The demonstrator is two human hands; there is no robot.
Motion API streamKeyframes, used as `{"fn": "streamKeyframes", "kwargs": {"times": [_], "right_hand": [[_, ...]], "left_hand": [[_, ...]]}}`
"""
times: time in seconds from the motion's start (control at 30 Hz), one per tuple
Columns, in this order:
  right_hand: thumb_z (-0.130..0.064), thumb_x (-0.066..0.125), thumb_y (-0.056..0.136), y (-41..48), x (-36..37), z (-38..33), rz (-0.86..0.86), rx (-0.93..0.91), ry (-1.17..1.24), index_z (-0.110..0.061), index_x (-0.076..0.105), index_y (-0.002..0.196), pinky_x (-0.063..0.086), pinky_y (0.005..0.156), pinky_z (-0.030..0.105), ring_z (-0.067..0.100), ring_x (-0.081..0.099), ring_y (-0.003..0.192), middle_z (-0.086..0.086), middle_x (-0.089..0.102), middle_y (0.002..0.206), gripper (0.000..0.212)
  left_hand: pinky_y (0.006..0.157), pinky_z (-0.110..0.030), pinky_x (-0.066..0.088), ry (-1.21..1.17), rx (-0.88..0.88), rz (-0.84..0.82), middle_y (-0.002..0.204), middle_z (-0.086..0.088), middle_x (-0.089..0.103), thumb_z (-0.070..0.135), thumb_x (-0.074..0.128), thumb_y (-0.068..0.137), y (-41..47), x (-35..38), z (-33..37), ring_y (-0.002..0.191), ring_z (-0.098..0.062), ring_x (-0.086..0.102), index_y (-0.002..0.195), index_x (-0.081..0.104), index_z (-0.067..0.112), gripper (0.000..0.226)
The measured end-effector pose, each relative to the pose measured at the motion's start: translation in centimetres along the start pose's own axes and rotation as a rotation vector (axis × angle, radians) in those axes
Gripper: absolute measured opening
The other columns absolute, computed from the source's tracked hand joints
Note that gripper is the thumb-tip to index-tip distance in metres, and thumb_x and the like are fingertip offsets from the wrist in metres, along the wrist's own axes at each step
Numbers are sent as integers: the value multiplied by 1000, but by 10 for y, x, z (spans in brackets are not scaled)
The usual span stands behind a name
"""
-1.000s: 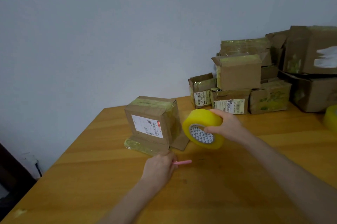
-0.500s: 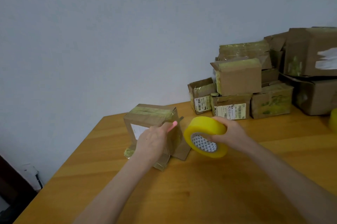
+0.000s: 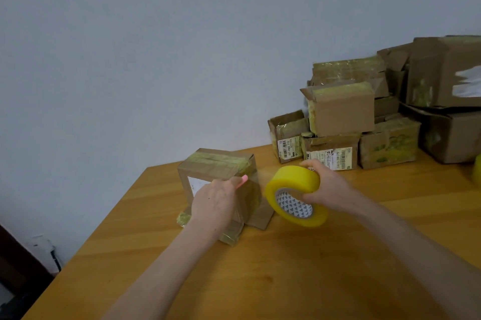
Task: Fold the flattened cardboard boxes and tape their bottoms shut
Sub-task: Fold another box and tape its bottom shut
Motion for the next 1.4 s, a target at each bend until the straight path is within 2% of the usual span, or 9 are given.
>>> {"fn": "streamKeyframes", "kwargs": {"times": [0.07,0.17,0.33,0.53,0.7,1.03,1.13,1.27,1.4], "right_hand": [[-20,78,69,0,0,-4,-19,-20,-33,-38,35,131,56,76,42,22,57,94,1,51,114,77],[-22,78,70,1,0,-9,-37,-31,-54,-36,41,130,54,81,41,19,53,100,-1,51,116,72],[-25,78,70,0,0,-12,-44,-35,-54,-38,42,130,54,78,37,18,53,99,-2,52,115,71],[-22,77,72,-4,0,-10,-32,-33,-38,-36,39,134,51,74,31,18,50,102,-3,48,117,74],[-21,75,72,-4,0,-9,-27,-29,-38,-36,39,135,52,76,33,19,51,102,-2,48,117,74],[-20,76,73,-6,-1,-8,-2,-32,-12,-35,38,136,49,77,32,17,47,103,-5,44,116,75],[-19,76,72,-5,1,-7,-7,-31,0,-35,37,136,52,80,36,19,48,106,-2,46,120,76],[-21,76,73,-5,1,-9,-10,-36,1,-36,37,136,52,81,37,19,48,106,-2,47,120,76],[-23,77,72,-6,2,-10,-5,-45,-14,-37,37,137,49,80,34,18,47,105,-3,47,120,78]], "left_hand": [[51,-24,38,2,-1,-11,72,4,49,28,37,103,2,1,-1,58,-13,50,142,37,37,40],[51,-24,43,1,3,-15,74,3,55,26,40,102,5,4,-1,60,-14,54,141,38,37,41],[53,-26,34,-34,0,-24,76,2,50,11,40,101,5,11,-2,61,-15,47,142,32,41,52],[59,-30,50,-370,0,7,72,-2,63,31,40,100,2,12,-8,62,-18,59,127,56,25,32],[62,-29,54,-473,-1,51,80,0,69,18,55,94,-1,13,-16,66,-14,64,120,62,23,27],[58,-33,55,-475,42,90,74,0,68,17,56,93,1,16,-16,59,-14,63,117,64,22,26],[60,-27,55,-462,36,53,77,3,68,21,55,94,5,18,-16,62,-11,63,120,63,24,27],[55,-21,49,-346,47,44,80,1,68,29,49,97,6,14,-12,61,-11,61,123,60,26,29],[49,-19,39,-224,29,22,63,8,55,47,39,96,6,10,-8,57,-12,57,118,61,29,36]]}}
Point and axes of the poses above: each hand's wrist, its own y-axis towards the middle knuckle, its own x-axis out of the palm, z = x × y, the point moved 9 cm from there along y, towards the middle knuckle
